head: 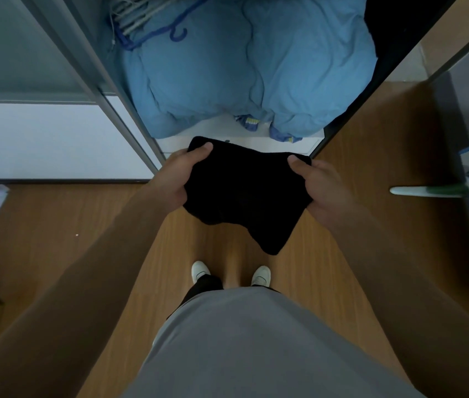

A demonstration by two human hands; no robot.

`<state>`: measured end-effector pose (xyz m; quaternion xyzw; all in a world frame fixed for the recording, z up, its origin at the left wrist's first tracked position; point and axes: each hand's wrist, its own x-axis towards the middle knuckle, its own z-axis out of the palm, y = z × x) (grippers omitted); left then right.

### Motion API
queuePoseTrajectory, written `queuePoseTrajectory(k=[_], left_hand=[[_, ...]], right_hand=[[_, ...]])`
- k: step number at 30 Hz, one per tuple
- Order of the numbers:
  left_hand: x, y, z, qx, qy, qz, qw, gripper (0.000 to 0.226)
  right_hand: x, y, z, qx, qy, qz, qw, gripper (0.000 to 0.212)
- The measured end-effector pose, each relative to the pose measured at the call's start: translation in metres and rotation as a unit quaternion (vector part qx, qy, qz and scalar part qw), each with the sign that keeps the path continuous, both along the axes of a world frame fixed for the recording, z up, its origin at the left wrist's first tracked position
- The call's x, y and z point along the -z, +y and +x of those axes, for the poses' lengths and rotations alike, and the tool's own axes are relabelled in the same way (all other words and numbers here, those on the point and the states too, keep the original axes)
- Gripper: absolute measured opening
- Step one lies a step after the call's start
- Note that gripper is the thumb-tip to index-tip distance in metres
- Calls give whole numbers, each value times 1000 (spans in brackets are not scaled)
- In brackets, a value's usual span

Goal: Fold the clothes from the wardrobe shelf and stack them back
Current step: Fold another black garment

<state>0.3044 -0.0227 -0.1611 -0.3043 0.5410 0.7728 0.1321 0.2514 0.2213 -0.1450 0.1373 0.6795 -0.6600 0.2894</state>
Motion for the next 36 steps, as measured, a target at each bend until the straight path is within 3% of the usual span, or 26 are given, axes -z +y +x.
queuePoseTrajectory(k=[3, 8, 12, 15, 16, 18, 20, 22, 24, 27, 30, 34, 36], left_hand=[[9, -3, 12, 22, 48, 88, 995, 42], [14, 9, 10, -4, 66, -8, 998, 69], [10, 5, 6, 52, 58, -38, 996, 35], [8, 4, 5, 53, 7, -60, 997, 30], [8, 4, 5, 44, -13, -61, 997, 31], [8, 3, 3, 25, -46, -36, 998, 31], [8, 0, 1, 8, -68, 1, 998, 30], [6, -2, 2, 4, -73, 28, 997, 29], [4, -4, 2, 13, -63, 22, 998, 26], [0, -13, 2, 58, -36, -90, 994, 20], [1, -20, 0, 129, -19, -200, 971, 19], [1, -25, 2, 159, 0, -167, 973, 19], [2, -30, 3, 212, 20, -139, 967, 39]], right_hand=[[1, 3, -2, 39, -68, -33, 996, 30], [3, 6, -3, 77, -186, -26, 979, 29], [9, 9, -2, 67, -200, -50, 976, 38], [9, 12, -5, 58, -120, -50, 990, 43], [9, 13, -5, 45, -82, -48, 994, 56], [6, 12, -1, -15, -14, -24, 1000, 62], [4, 8, 5, -109, 49, 31, 992, 54], [0, 0, 10, -204, 93, 107, 969, 56], [3, -7, 12, -287, 137, 215, 923, 64], [11, -12, 15, -318, 223, 350, 853, 47], [18, -14, 14, -304, 274, 383, 828, 15], [14, -13, 7, -325, 275, 388, 818, 17], [8, -10, 4, -334, 274, 376, 820, 22]])
